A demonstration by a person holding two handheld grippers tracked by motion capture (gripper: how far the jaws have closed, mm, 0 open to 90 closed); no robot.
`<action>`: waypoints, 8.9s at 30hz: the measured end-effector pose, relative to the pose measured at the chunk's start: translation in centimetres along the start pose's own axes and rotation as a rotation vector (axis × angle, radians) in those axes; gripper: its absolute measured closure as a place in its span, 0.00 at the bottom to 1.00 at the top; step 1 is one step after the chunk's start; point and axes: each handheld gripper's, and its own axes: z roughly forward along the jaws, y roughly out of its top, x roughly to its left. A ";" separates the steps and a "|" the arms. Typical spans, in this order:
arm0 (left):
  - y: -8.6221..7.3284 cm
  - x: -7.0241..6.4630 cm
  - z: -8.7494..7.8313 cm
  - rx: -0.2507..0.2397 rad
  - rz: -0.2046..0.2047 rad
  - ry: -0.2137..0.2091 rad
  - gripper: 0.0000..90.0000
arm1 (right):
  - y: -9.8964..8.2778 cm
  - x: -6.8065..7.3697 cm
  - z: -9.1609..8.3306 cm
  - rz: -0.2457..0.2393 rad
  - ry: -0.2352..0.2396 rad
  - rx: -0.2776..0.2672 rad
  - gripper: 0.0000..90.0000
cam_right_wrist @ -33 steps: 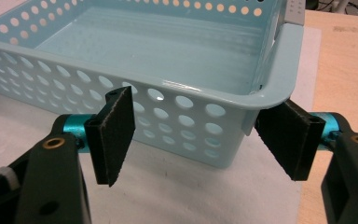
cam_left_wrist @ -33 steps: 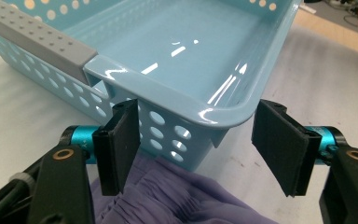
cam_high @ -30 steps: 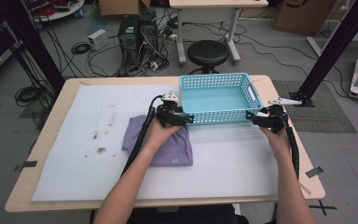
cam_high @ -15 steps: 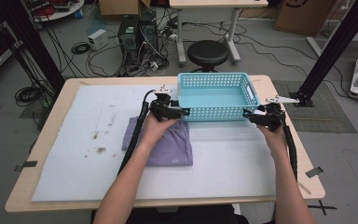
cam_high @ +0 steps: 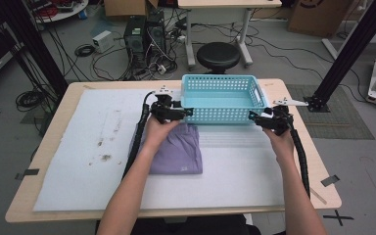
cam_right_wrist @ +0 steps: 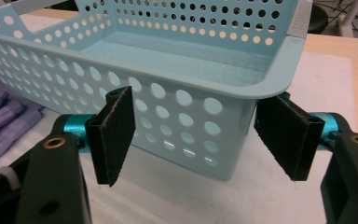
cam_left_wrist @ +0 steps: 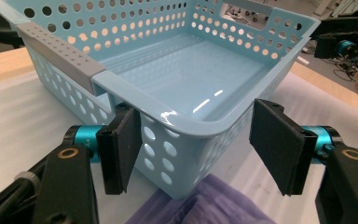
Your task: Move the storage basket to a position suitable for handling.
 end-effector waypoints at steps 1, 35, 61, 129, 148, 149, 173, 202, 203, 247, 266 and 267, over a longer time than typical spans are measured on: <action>0.0 0.2 -0.3 0.001 -0.003 0.003 0.38 | 0.0 0.3 0.2 -0.002 0.005 0.002 0.33; -3.1 4.6 -7.2 -0.010 -0.044 0.111 0.40 | 1.1 8.3 5.6 -0.092 0.027 0.042 0.33; -7.3 0.8 -14.7 -0.035 0.072 0.236 0.31 | -1.9 9.2 0.1 -0.158 -0.065 0.011 0.24; -14.3 -5.8 -15.5 0.201 -0.083 0.201 0.97 | -8.3 21.7 0.3 -0.106 0.199 0.277 0.98; -13.7 -9.7 -11.9 0.250 -0.006 0.065 0.98 | -9.7 18.6 -5.1 -0.108 0.149 0.273 0.98; -13.7 -9.9 -11.7 0.253 0.000 0.058 0.98 | -10.0 18.4 -5.5 -0.111 0.147 0.274 0.98; -15.2 -14.0 -13.9 0.322 0.039 -0.027 0.97 | -12.9 19.2 -9.7 -0.106 0.167 0.292 0.98; -8.7 -8.8 -14.8 0.084 0.081 0.098 0.38 | -6.4 11.5 -8.3 -0.078 0.058 -0.038 0.45; -8.4 -8.5 -14.5 0.079 0.076 0.101 0.37 | -5.9 11.1 -8.1 -0.071 0.048 -0.053 0.44; -6.2 0.0 -9.4 0.043 0.007 0.240 0.44 | -0.4 7.7 2.1 -0.091 0.149 0.017 0.45; -6.7 1.0 -9.3 0.031 0.016 0.220 0.44 | -1.1 8.6 3.9 -0.137 0.129 0.079 0.46; -6.7 1.1 -9.4 0.031 0.014 0.219 0.45 | -1.1 8.6 3.8 -0.139 0.133 0.080 0.46</action>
